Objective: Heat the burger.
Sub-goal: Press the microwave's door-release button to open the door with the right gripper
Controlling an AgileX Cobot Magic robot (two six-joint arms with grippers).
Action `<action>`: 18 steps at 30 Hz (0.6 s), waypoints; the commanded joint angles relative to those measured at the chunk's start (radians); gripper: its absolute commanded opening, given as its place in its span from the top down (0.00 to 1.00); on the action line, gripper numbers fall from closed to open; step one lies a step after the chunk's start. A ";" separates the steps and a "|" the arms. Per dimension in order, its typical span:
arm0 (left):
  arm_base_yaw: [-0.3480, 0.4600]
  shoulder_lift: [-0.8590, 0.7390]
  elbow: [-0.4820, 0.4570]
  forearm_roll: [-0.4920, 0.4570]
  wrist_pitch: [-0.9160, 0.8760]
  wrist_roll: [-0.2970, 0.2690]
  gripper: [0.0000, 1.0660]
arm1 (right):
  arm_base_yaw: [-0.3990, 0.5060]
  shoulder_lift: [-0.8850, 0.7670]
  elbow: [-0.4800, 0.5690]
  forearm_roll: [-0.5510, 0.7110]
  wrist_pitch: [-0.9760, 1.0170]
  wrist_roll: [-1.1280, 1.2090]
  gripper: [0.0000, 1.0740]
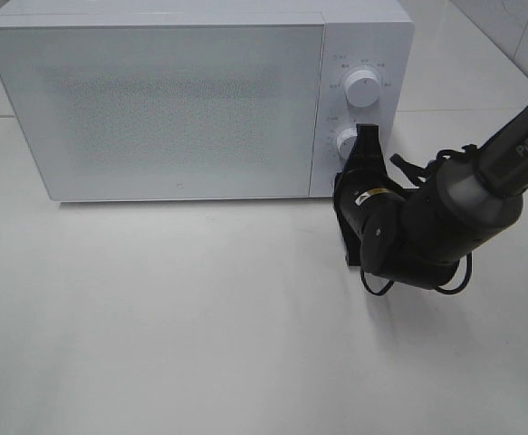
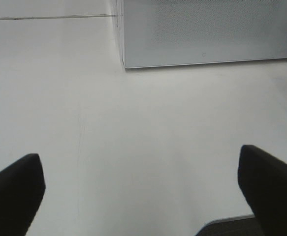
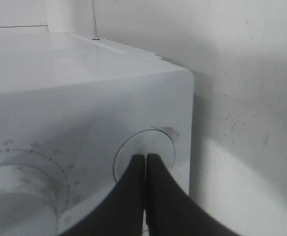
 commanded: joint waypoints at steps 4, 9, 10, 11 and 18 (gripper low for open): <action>0.000 -0.005 0.000 0.000 -0.013 -0.004 0.06 | -0.005 0.028 -0.034 0.020 -0.016 -0.019 1.00; 0.000 -0.005 0.000 0.000 -0.013 -0.004 0.06 | -0.016 0.031 -0.054 0.029 -0.041 -0.058 1.00; 0.000 -0.005 0.000 0.000 -0.013 -0.004 0.06 | -0.016 0.031 -0.054 0.029 -0.041 -0.058 1.00; 0.000 -0.005 0.000 0.000 -0.013 -0.004 0.06 | -0.016 0.031 -0.061 0.042 -0.067 -0.070 1.00; 0.000 -0.005 0.000 0.000 -0.013 -0.004 0.06 | -0.016 0.048 -0.093 0.043 -0.106 -0.075 1.00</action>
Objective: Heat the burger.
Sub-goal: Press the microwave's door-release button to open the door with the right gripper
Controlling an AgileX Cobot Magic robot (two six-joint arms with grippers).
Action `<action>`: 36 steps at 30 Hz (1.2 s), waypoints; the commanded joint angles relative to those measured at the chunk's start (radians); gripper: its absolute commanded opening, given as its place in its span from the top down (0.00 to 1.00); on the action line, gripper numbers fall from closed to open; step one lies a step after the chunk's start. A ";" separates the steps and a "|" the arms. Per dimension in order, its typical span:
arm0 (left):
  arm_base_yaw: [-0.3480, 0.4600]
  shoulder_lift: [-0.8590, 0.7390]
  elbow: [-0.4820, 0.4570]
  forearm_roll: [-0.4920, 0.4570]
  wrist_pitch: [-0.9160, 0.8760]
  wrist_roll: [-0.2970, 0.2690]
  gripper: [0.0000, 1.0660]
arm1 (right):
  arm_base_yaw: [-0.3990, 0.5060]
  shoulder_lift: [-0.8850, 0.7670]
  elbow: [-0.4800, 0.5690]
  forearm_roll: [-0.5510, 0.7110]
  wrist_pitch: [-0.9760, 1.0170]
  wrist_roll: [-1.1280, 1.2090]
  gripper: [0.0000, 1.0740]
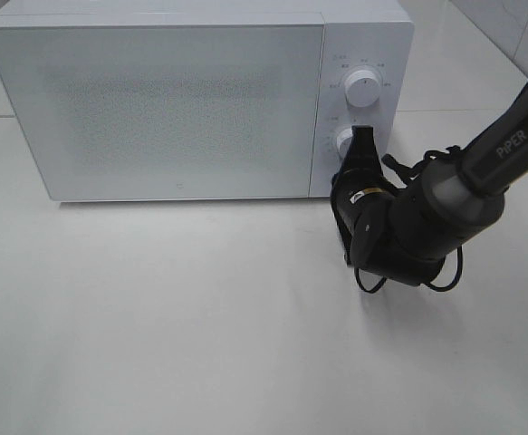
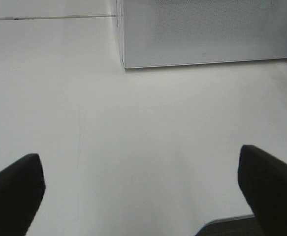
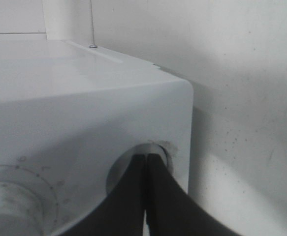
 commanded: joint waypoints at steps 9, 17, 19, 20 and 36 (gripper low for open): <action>0.000 -0.005 0.000 0.000 -0.013 -0.004 0.06 | -0.010 0.029 -0.135 -0.024 -0.249 -0.017 1.00; 0.000 -0.005 0.000 0.000 -0.013 -0.004 0.06 | -0.010 0.028 -0.146 -0.032 -0.216 -0.023 1.00; 0.000 -0.005 0.000 0.000 -0.013 -0.004 0.06 | -0.010 0.018 -0.134 -0.022 -0.188 -0.023 1.00; 0.000 -0.005 0.000 0.000 -0.013 -0.004 0.06 | -0.010 0.018 -0.134 -0.022 -0.188 -0.023 1.00; 0.000 -0.005 0.000 0.000 -0.013 -0.004 0.06 | -0.008 -0.101 -0.002 0.006 0.067 -0.079 0.99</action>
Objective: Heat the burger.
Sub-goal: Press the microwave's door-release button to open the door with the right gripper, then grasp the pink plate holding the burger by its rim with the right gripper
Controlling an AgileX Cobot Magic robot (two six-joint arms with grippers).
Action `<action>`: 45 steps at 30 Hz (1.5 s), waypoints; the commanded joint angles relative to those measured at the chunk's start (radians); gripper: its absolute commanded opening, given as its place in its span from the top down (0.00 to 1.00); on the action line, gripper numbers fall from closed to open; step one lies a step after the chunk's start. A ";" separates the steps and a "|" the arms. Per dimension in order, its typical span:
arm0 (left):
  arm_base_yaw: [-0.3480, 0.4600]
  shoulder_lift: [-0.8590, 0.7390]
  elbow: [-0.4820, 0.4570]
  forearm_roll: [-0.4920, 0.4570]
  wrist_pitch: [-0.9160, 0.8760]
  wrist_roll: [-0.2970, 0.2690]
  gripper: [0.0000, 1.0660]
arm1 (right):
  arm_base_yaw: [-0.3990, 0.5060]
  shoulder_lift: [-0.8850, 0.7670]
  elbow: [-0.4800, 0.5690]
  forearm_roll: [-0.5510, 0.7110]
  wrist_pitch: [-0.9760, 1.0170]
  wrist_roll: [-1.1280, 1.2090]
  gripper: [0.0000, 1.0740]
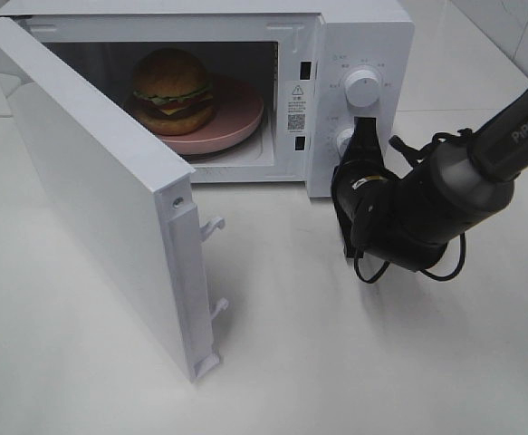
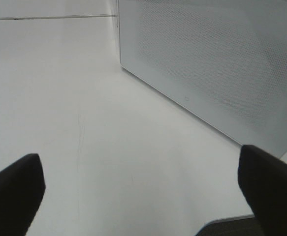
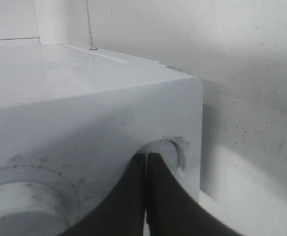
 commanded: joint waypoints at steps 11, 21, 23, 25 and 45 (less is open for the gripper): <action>0.000 -0.005 0.000 0.000 -0.013 -0.004 0.06 | -0.006 -0.189 0.138 -0.066 0.157 -0.168 0.98; 0.000 -0.005 0.000 0.000 -0.013 -0.004 0.06 | -0.008 -0.333 0.244 -0.127 0.343 -0.378 0.96; 0.000 -0.005 0.000 0.000 -0.013 -0.004 0.06 | -0.008 -0.364 0.264 -0.127 0.385 -0.458 0.95; 0.000 -0.005 0.000 0.000 -0.013 -0.004 0.06 | -0.008 -0.407 0.277 -0.128 0.467 -0.596 0.95; 0.000 -0.005 0.000 0.000 -0.013 -0.004 0.06 | -0.008 -0.555 0.269 -0.202 0.993 -1.397 0.92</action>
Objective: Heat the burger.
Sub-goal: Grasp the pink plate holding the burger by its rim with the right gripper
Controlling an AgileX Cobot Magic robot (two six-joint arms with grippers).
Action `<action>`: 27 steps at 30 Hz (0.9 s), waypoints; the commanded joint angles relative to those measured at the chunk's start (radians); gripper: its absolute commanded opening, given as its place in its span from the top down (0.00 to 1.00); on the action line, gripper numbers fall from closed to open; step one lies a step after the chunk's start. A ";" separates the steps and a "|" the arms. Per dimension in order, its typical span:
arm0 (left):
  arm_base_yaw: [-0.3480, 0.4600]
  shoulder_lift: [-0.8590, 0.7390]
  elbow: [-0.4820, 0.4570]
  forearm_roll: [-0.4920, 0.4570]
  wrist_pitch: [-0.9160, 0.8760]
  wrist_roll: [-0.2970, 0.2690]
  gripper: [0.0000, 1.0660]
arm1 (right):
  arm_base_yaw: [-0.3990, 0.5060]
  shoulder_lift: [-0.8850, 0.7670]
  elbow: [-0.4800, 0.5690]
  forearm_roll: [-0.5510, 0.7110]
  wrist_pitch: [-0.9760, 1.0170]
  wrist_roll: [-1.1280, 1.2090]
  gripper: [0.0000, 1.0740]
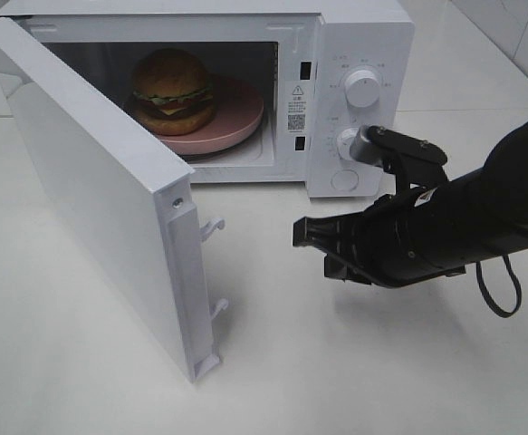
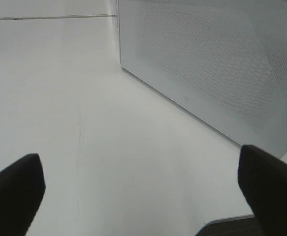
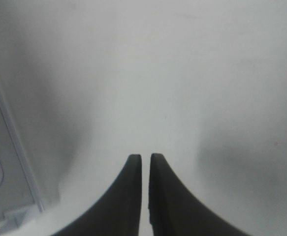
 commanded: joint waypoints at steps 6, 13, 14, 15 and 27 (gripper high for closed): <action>0.000 -0.005 0.000 0.000 -0.013 -0.004 0.06 | -0.007 -0.016 -0.005 -0.112 0.227 -0.240 0.91; 0.000 -0.005 0.000 0.000 -0.013 -0.004 0.06 | -0.007 -0.016 -0.025 -0.234 0.432 -0.379 0.90; 0.000 -0.005 0.000 0.000 -0.013 -0.004 0.06 | -0.007 -0.016 -0.025 -0.234 0.432 -0.379 0.90; 0.000 -0.005 0.000 0.000 -0.013 -0.004 0.06 | -0.007 -0.016 -0.036 -0.253 0.465 -0.385 0.90; 0.000 -0.005 0.000 0.000 -0.013 -0.004 0.06 | -0.007 -0.016 -0.189 -0.512 0.728 -0.539 0.88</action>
